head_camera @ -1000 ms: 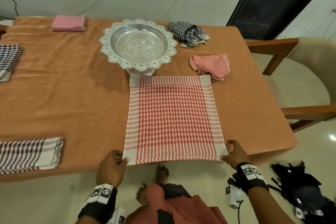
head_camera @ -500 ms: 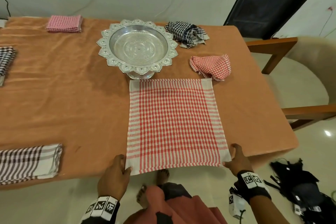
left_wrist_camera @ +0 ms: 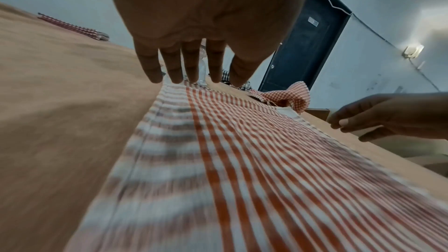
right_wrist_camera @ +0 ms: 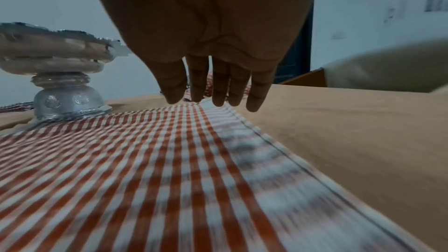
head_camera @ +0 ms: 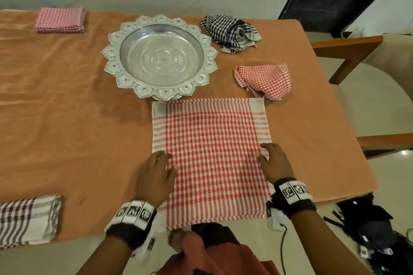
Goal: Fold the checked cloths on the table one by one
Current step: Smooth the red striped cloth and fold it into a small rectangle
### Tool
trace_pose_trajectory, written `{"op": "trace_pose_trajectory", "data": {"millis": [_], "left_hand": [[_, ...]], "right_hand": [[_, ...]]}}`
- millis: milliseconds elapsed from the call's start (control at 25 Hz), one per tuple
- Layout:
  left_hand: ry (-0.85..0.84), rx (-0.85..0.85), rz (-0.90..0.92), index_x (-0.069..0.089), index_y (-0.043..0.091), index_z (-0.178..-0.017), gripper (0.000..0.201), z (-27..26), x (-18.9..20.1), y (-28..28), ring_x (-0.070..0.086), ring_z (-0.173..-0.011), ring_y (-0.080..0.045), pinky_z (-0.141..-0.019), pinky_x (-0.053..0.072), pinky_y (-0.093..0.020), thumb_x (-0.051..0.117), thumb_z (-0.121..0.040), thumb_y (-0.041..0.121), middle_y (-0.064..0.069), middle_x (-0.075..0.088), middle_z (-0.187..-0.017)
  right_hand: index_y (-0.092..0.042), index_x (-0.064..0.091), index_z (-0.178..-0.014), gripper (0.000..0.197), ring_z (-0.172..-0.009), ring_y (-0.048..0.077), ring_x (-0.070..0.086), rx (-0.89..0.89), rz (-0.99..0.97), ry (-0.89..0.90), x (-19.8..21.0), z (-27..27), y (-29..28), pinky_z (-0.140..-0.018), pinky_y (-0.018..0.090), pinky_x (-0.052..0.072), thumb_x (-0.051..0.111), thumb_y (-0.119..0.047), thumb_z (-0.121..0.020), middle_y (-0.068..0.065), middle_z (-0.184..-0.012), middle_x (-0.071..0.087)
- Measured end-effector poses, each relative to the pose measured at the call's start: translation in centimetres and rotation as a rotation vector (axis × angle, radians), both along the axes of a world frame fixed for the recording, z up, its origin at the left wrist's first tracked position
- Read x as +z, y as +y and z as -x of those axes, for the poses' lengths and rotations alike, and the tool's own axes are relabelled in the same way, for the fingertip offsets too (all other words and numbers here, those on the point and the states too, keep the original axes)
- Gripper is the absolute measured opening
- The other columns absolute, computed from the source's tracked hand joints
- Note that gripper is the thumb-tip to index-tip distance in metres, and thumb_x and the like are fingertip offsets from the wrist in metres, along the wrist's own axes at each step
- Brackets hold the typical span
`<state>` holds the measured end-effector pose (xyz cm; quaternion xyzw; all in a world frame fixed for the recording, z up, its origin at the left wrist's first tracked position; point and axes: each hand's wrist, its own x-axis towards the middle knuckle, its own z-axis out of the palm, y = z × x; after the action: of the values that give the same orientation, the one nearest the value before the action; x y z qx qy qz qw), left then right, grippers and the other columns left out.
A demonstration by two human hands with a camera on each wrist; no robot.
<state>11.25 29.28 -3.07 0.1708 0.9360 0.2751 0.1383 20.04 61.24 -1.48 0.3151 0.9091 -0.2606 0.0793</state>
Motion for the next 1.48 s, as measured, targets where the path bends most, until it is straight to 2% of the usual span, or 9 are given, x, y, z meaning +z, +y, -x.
{"op": "trace_pose_trajectory", "data": {"millis": [160, 360, 600, 680, 920, 1000, 1120, 1280, 1480], "left_hand": [[-0.025, -0.012, 0.141, 0.042, 0.014, -0.141, 0.050, 7.4, -0.3, 4.3, 0.029, -0.140, -0.030, -0.113, 0.027, -0.046, 0.050, -0.096, 0.034, -0.011, 0.029, -0.154], [-0.115, 0.007, 0.320, 0.013, 0.018, -0.153, 0.064, 13.8, -2.2, 7.4, 0.009, -0.146, -0.034, -0.117, 0.008, -0.050, 0.034, -0.099, 0.045, -0.013, 0.012, -0.159], [-0.051, 0.019, 0.492, 0.026, 0.009, -0.148, 0.062, 14.1, -2.8, 8.2, 0.021, -0.141, -0.039, -0.115, 0.013, -0.053, 0.037, -0.097, 0.043, -0.018, 0.029, -0.153], [0.000, 0.001, 0.433, 0.027, 0.009, -0.148, 0.062, 12.9, -2.5, 9.1, 0.022, -0.141, -0.040, -0.116, 0.011, -0.053, 0.039, -0.097, 0.041, -0.019, 0.029, -0.153], [-0.061, -0.141, 0.345, 0.004, 0.015, -0.153, 0.062, 12.1, -3.4, 13.7, -0.018, -0.144, -0.015, -0.118, -0.008, -0.042, 0.020, -0.098, 0.038, -0.007, -0.005, -0.161], [-0.033, -0.154, 0.387, -0.001, 0.020, -0.153, 0.072, 12.0, -4.4, 12.8, -0.026, -0.139, -0.012, -0.116, -0.016, -0.041, 0.006, -0.089, 0.052, -0.002, -0.014, -0.159], [-0.070, -0.079, 0.443, -0.008, 0.025, -0.152, 0.082, 12.2, -5.2, 10.3, -0.015, -0.146, -0.027, -0.113, -0.021, -0.043, 0.004, -0.086, 0.071, -0.004, -0.009, -0.161], [-0.096, -0.003, 0.468, -0.006, 0.023, -0.153, 0.087, 12.8, -4.5, 7.8, -0.004, -0.147, -0.031, -0.117, -0.009, -0.046, 0.007, -0.083, 0.074, -0.011, -0.001, -0.161], [-0.118, -0.014, 0.469, -0.007, 0.020, -0.153, 0.089, 12.9, -4.5, 8.0, -0.011, -0.147, -0.029, -0.117, -0.012, -0.046, 0.003, -0.082, 0.073, -0.011, -0.006, -0.161]], "right_hand": [[-0.013, 0.034, -0.146, 0.053, -0.139, 0.026, 0.033, 0.176, 0.004, -0.051, -0.9, 8.4, 1.3, -0.113, 0.040, 0.028, 0.048, -0.030, -0.097, 0.008, -0.154, 0.031], [-0.020, 0.013, -0.153, 0.063, -0.148, 0.030, 0.006, 0.323, -0.023, -0.209, -2.8, 15.2, 1.5, -0.117, 0.049, 0.008, 0.038, -0.043, -0.099, 0.007, -0.161, 0.004], [-0.020, 0.006, -0.153, 0.066, -0.148, 0.030, -0.005, 0.375, -0.048, -0.295, -3.4, 16.4, 2.8, -0.117, 0.051, -0.001, 0.032, -0.049, -0.099, 0.006, -0.161, -0.005], [-0.022, 0.004, -0.153, 0.067, -0.148, 0.030, -0.008, 0.391, -0.060, -0.257, -2.9, 16.7, 1.7, -0.117, 0.050, -0.004, 0.032, -0.049, -0.099, 0.006, -0.161, -0.008], [-0.024, 0.006, -0.153, 0.058, -0.148, 0.026, -0.009, 0.656, 0.054, -0.180, -3.5, 18.9, -5.7, -0.115, 0.052, -0.008, 0.024, -0.044, -0.102, 0.002, -0.161, -0.006], [-0.025, 0.003, -0.153, 0.062, -0.147, 0.023, -0.014, 0.665, 0.030, -0.196, -4.4, 18.4, -5.5, -0.114, 0.050, -0.014, 0.023, -0.050, -0.100, 0.000, -0.161, -0.009], [-0.026, -0.010, -0.152, 0.070, -0.145, 0.023, -0.022, 0.615, -0.033, -0.218, -5.3, 17.2, -1.9, -0.110, 0.048, -0.021, 0.019, -0.059, -0.097, -0.003, -0.158, -0.019], [-0.024, -0.014, -0.151, 0.077, -0.144, 0.023, -0.023, 0.413, -0.101, -0.289, -5.3, 15.4, 6.4, -0.110, 0.042, -0.022, 0.013, -0.065, -0.091, 0.001, -0.158, -0.022], [-0.020, -0.015, -0.151, 0.077, -0.145, 0.025, -0.023, 0.387, -0.115, -0.299, -5.7, 15.5, 6.8, -0.116, 0.045, -0.018, 0.012, -0.062, -0.092, 0.004, -0.158, -0.022]]}}
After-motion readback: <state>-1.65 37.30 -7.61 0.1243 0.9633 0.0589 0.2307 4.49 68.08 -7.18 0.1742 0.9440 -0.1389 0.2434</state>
